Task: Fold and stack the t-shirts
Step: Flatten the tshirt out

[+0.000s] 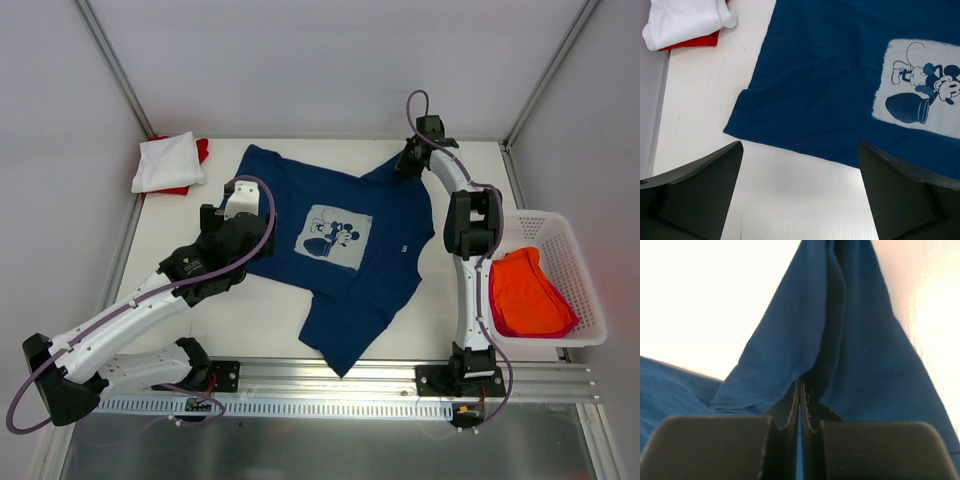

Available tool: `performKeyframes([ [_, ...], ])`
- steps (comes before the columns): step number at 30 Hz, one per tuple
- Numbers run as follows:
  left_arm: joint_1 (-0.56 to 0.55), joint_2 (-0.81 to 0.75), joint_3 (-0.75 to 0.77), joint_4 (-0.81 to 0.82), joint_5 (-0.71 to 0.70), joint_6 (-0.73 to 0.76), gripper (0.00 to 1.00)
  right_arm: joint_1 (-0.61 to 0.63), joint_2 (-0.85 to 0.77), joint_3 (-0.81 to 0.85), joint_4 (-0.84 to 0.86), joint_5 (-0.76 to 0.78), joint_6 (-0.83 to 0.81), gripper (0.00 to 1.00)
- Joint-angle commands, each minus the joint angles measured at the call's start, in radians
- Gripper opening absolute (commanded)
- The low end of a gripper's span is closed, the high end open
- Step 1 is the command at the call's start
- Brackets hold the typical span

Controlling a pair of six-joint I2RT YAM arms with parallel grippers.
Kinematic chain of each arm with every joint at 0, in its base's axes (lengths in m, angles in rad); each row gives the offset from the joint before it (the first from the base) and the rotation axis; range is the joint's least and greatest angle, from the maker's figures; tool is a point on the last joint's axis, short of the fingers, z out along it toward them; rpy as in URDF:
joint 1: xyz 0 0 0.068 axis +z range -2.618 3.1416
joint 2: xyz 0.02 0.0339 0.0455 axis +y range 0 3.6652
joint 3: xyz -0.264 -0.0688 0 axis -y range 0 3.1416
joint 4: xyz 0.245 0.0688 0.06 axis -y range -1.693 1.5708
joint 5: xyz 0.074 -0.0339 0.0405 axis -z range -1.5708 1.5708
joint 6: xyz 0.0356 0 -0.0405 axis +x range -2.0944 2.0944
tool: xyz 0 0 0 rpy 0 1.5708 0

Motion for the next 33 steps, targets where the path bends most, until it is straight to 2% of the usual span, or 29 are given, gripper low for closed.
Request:
performKeyframes([
  [1, -0.009, -0.001, -0.005, 0.032, -0.029, 0.011, 0.99, -0.006, 0.002, 0.043, 0.013, -0.014, -0.005, 0.01],
  [9, -0.01, 0.005, -0.013, 0.035, -0.029, 0.006, 0.99, -0.004, 0.005, 0.046, 0.074, -0.023, 0.022, 0.0],
  [15, -0.01, 0.01, -0.013, 0.037, -0.037, 0.009, 0.99, -0.006, 0.028, 0.083, 0.191, -0.077, 0.121, 0.0],
  [23, -0.01, 0.015, -0.014, 0.037, -0.04, 0.009, 0.99, -0.004, 0.106, 0.137, 0.425, -0.163, 0.271, 0.0],
  [30, -0.01, 0.028, -0.011, 0.038, -0.043, 0.012, 0.99, 0.005, 0.206, 0.14, 0.732, -0.192, 0.447, 0.0],
  [33, -0.01, 0.038, -0.011, 0.038, -0.047, 0.014, 0.99, 0.023, 0.272, 0.218, 0.772, -0.186, 0.478, 0.0],
])
